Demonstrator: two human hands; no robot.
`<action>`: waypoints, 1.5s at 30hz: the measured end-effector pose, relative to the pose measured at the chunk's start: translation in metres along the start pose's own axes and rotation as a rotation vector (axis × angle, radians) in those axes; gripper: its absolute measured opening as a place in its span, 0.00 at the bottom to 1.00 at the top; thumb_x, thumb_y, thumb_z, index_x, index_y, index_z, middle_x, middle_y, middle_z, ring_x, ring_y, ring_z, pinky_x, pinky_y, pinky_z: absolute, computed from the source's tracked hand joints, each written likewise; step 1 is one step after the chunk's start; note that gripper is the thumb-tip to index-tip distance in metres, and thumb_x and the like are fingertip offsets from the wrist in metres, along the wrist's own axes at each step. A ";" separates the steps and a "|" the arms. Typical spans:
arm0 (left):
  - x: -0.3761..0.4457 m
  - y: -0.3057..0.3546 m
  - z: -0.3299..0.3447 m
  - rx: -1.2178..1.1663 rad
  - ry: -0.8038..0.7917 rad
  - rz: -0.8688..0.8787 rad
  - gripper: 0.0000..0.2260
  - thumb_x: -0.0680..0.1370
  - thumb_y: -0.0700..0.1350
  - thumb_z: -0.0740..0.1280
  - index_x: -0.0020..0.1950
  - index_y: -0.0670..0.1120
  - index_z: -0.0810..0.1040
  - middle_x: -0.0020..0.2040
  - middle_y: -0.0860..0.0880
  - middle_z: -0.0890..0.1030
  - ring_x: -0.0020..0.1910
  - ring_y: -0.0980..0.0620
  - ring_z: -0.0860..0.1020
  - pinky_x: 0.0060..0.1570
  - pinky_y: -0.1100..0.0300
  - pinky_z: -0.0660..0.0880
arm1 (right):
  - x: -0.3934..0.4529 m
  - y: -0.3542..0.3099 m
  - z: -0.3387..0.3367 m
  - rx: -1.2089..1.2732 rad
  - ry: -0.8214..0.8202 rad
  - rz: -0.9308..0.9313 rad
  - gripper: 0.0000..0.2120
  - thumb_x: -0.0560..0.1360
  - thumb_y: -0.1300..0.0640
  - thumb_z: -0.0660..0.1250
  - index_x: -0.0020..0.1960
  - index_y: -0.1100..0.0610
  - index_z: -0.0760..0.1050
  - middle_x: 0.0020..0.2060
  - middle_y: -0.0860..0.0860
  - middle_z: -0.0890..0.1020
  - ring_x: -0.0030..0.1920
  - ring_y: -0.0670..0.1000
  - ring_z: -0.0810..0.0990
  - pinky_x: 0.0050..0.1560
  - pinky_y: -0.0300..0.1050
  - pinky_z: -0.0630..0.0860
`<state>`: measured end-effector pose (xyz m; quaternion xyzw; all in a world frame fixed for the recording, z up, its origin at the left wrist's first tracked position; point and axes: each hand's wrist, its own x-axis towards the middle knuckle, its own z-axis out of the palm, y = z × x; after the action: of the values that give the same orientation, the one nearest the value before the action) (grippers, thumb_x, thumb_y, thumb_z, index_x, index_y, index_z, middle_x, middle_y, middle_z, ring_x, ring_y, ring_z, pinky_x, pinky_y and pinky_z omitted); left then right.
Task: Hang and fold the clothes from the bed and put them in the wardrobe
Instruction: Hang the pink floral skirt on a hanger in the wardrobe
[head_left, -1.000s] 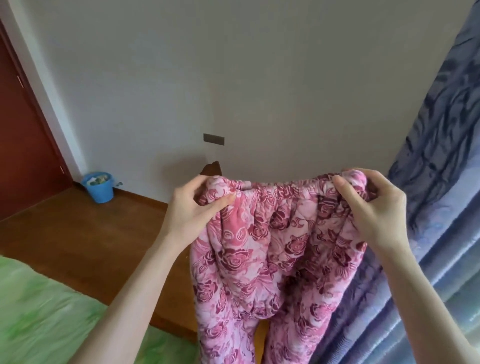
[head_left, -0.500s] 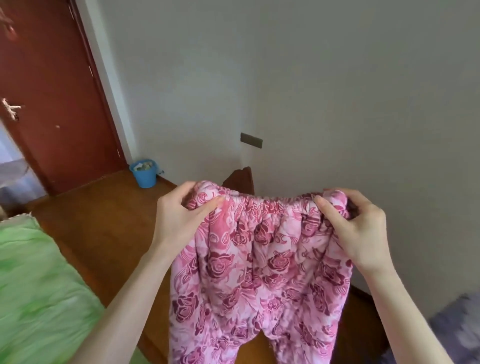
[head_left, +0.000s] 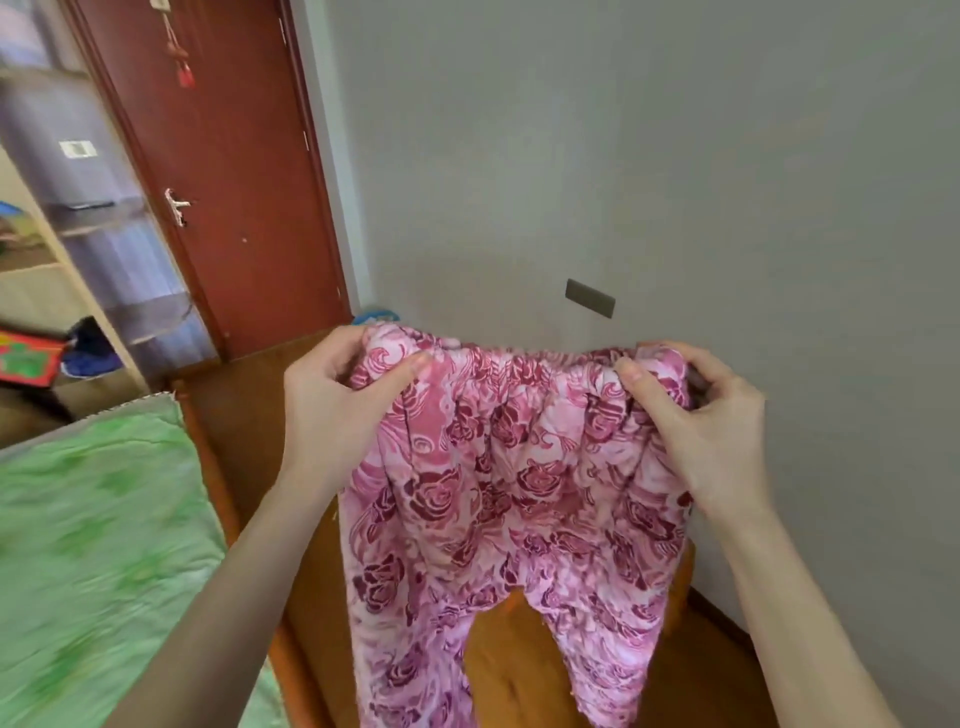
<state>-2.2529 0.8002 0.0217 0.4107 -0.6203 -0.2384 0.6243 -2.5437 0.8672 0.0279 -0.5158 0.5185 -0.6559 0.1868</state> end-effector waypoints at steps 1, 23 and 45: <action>0.007 -0.002 -0.002 0.005 0.030 0.006 0.12 0.73 0.49 0.80 0.55 0.56 0.85 0.50 0.58 0.87 0.51 0.57 0.85 0.49 0.65 0.80 | 0.009 0.002 0.008 0.026 -0.008 -0.005 0.16 0.68 0.43 0.78 0.52 0.49 0.84 0.45 0.42 0.88 0.47 0.42 0.86 0.45 0.34 0.81; 0.214 -0.163 -0.128 0.251 0.413 0.029 0.09 0.74 0.49 0.79 0.50 0.50 0.84 0.43 0.54 0.86 0.43 0.61 0.81 0.46 0.66 0.77 | 0.217 0.070 0.328 0.242 -0.304 -0.125 0.14 0.70 0.46 0.78 0.54 0.47 0.84 0.47 0.44 0.87 0.50 0.47 0.87 0.51 0.50 0.85; 0.416 -0.344 -0.204 0.352 0.614 -0.056 0.11 0.73 0.52 0.78 0.52 0.50 0.84 0.47 0.57 0.87 0.46 0.60 0.82 0.51 0.64 0.77 | 0.401 0.169 0.618 0.295 -0.563 -0.168 0.13 0.71 0.48 0.78 0.54 0.44 0.82 0.49 0.41 0.87 0.52 0.43 0.86 0.54 0.45 0.84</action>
<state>-1.9334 0.3193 0.0059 0.5815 -0.4236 -0.0102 0.6945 -2.2146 0.1868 0.0307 -0.6854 0.3012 -0.5687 0.3408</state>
